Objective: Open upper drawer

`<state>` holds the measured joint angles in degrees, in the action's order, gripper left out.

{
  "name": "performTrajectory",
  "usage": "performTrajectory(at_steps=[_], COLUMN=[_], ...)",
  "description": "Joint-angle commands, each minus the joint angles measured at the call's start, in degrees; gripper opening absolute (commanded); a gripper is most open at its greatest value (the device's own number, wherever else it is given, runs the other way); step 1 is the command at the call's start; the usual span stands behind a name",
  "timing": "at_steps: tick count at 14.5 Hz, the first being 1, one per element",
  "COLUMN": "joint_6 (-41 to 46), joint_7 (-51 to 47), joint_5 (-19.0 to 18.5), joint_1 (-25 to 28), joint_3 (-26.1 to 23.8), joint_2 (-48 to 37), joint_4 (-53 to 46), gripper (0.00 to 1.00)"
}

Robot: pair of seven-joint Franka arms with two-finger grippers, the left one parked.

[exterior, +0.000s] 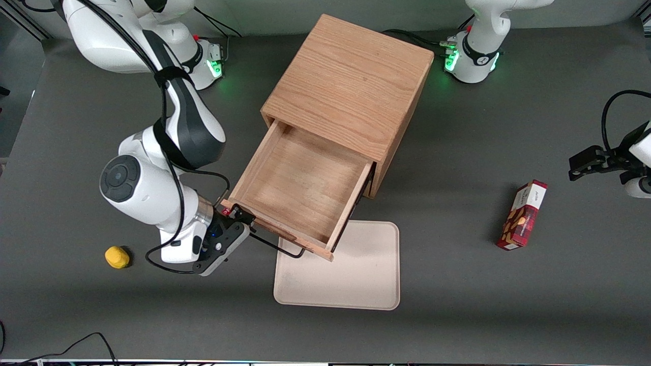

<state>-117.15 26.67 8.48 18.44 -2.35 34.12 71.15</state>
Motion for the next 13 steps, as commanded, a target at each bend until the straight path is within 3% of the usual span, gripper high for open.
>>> performTrajectory(at_steps=[1, 4, 7, 9, 12, 13], joint_6=[1.3, 5.8, 15.9, 18.0, 17.8, 17.8], joint_7=[0.4, -2.1, -20.0, -31.4, -35.4, -35.5], joint_5=[1.6, 1.6, 1.7, 1.0, 0.8, -1.0], joint_1=[-0.9, -4.4, -9.5, -13.6, -19.2, -19.8], joint_3=[0.8, 0.9, 0.9, 0.9, 0.1, 0.0], joint_2=[-4.5, -12.0, -17.4, -21.0, -29.9, -32.1], joint_4=[-0.6, 4.1, 6.9, 12.2, 24.9, 26.7], gripper=[1.0, 1.0, 1.0, 1.0, 1.0, 1.0])
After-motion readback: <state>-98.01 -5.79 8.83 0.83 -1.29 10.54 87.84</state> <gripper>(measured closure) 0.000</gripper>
